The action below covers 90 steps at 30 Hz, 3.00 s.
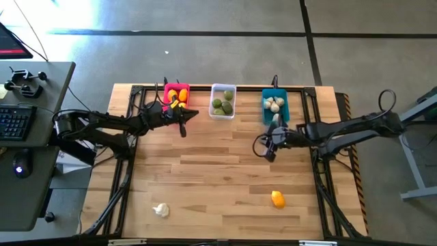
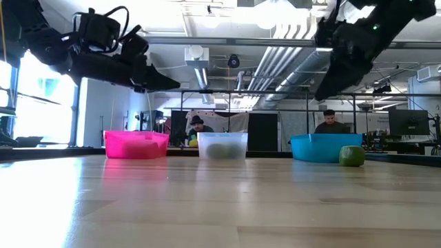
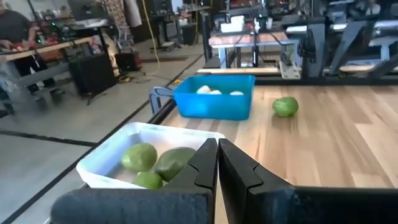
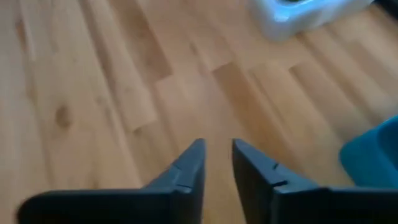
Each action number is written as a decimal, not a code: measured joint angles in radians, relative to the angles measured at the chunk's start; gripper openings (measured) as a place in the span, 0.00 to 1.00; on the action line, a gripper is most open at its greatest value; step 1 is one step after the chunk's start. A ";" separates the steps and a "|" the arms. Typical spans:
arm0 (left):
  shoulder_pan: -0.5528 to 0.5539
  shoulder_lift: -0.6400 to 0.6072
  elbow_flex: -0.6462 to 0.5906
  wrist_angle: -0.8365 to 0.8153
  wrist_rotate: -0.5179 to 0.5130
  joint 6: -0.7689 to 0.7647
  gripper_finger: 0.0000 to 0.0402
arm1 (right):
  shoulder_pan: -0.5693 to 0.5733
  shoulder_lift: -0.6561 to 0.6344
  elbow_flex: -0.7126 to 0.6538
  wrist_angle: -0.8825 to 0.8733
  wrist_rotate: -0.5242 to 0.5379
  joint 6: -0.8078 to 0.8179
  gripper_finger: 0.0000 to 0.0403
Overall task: Sort produce into baskets
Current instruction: Put the lime into the transparent bin
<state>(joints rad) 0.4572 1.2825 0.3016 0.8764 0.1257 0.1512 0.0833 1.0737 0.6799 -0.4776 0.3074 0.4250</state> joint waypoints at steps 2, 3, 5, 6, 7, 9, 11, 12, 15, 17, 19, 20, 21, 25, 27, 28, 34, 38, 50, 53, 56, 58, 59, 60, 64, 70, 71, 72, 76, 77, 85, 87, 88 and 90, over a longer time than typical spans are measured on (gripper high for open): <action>0.000 0.000 -0.001 -0.003 0.010 0.009 0.00 | 0.014 0.000 0.013 -0.040 -0.025 0.030 0.24; 0.000 0.000 -0.004 0.006 0.022 0.012 0.00 | 0.021 0.000 0.016 -0.055 -0.031 0.052 0.27; 0.000 0.000 -0.018 0.020 0.041 0.011 0.00 | 0.036 0.000 0.020 -0.104 -0.031 0.099 0.34; 0.000 0.000 -0.028 0.039 0.052 0.010 0.00 | 0.042 0.000 0.021 -0.119 -0.032 0.120 0.37; 0.000 0.001 -0.040 0.061 0.063 0.003 0.00 | 0.049 0.000 0.021 -0.133 -0.031 0.140 0.40; 0.000 0.000 -0.060 0.108 0.075 -0.013 0.00 | 0.057 0.000 0.021 -0.167 -0.026 0.184 0.45; 0.000 0.000 -0.076 0.126 0.076 -0.024 0.00 | 0.058 0.000 0.021 -0.197 -0.020 0.230 0.49; 0.000 0.000 -0.079 0.126 0.076 -0.025 0.00 | 0.058 0.000 0.021 -0.212 -0.017 0.259 0.51; 0.000 0.000 -0.082 0.126 0.075 -0.034 0.00 | 0.045 0.000 0.021 -0.252 0.007 0.334 0.54; 0.000 0.000 -0.082 0.126 0.075 -0.035 0.00 | 0.027 0.000 0.021 -0.272 0.015 0.338 0.54; 0.000 0.000 -0.082 0.127 0.075 -0.028 0.00 | 0.000 0.000 0.021 -0.277 0.016 0.318 0.55; 0.000 0.000 -0.082 0.126 0.075 -0.027 0.00 | -0.015 0.000 0.021 -0.279 0.017 0.304 0.55; 0.000 0.000 -0.082 0.127 0.075 -0.027 0.00 | -0.031 0.000 0.021 -0.283 0.017 0.296 0.55; 0.000 0.000 -0.082 0.125 0.074 -0.037 0.00 | -0.096 0.000 0.021 -0.317 0.007 0.310 0.55; 0.000 0.000 -0.082 0.124 0.074 -0.042 0.00 | -0.124 0.000 0.016 -0.326 0.006 0.351 0.55; 0.000 0.000 -0.082 0.124 0.073 -0.042 0.00 | -0.134 0.000 0.010 -0.327 0.006 0.371 0.55; 0.000 0.000 -0.082 0.123 0.073 -0.042 0.00 | -0.170 0.050 -0.007 -0.326 0.015 0.469 0.55; 0.000 0.000 -0.082 0.123 0.073 -0.042 0.00 | -0.189 0.127 -0.007 -0.306 0.025 0.508 0.55; 0.000 0.000 -0.082 0.117 0.073 -0.043 0.00 | -0.236 0.311 -0.008 -0.251 0.055 0.563 0.55; 0.000 0.000 -0.082 0.116 0.073 -0.043 0.00 | -0.248 0.343 -0.008 -0.246 0.021 0.563 0.55; 0.000 0.000 -0.082 0.116 0.073 -0.043 0.00 | -0.254 0.361 -0.008 -0.236 0.002 0.547 0.54; 0.000 0.000 -0.082 0.116 0.073 -0.043 0.00 | -0.254 0.362 -0.008 -0.233 -0.003 0.542 0.53; 0.000 0.000 -0.082 0.116 0.073 -0.043 0.00 | -0.254 0.362 -0.008 -0.229 -0.005 0.538 0.51; 0.000 0.000 -0.082 0.116 0.073 -0.044 0.00 | -0.254 0.362 -0.008 -0.227 -0.009 0.536 0.48; 0.000 0.000 -0.082 0.116 0.073 -0.044 0.00 | -0.251 0.361 -0.006 -0.184 -0.045 0.477 0.33; 0.000 0.000 -0.082 0.116 0.073 -0.058 0.00 | -0.236 0.361 -0.005 0.074 -0.116 0.324 0.27; 0.000 0.000 -0.082 0.116 0.073 -0.064 0.00 | -0.233 0.361 -0.005 0.141 -0.120 0.288 0.27; 0.000 0.000 -0.082 0.116 0.073 -0.064 0.00 | -0.230 0.361 -0.005 0.211 -0.121 0.251 0.27; 0.000 0.000 -0.082 0.116 0.073 -0.063 0.00 | -0.257 0.373 -0.004 0.546 -0.094 0.128 0.28; 0.000 0.000 -0.082 0.116 0.073 -0.063 0.00 | -0.273 0.382 -0.001 0.613 -0.089 0.098 0.28; 0.000 0.000 -0.082 0.116 0.073 -0.069 0.00 | -0.422 0.568 0.239 0.675 -0.115 -0.134 0.27; 0.000 0.000 -0.082 0.116 0.073 -0.069 0.00 | -0.460 0.632 0.327 0.667 -0.161 -0.180 0.27; 0.000 0.000 -0.082 0.116 0.073 -0.069 0.00 | -0.478 0.665 0.374 0.647 -0.175 -0.200 0.27; 0.000 0.000 -0.082 0.116 0.073 -0.068 0.00 | -0.513 0.731 0.464 0.595 -0.192 -0.233 0.27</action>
<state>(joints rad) 0.4574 1.2827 0.2195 0.9924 0.1982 0.0833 -0.4293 1.8048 1.1443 0.1169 0.1153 0.1920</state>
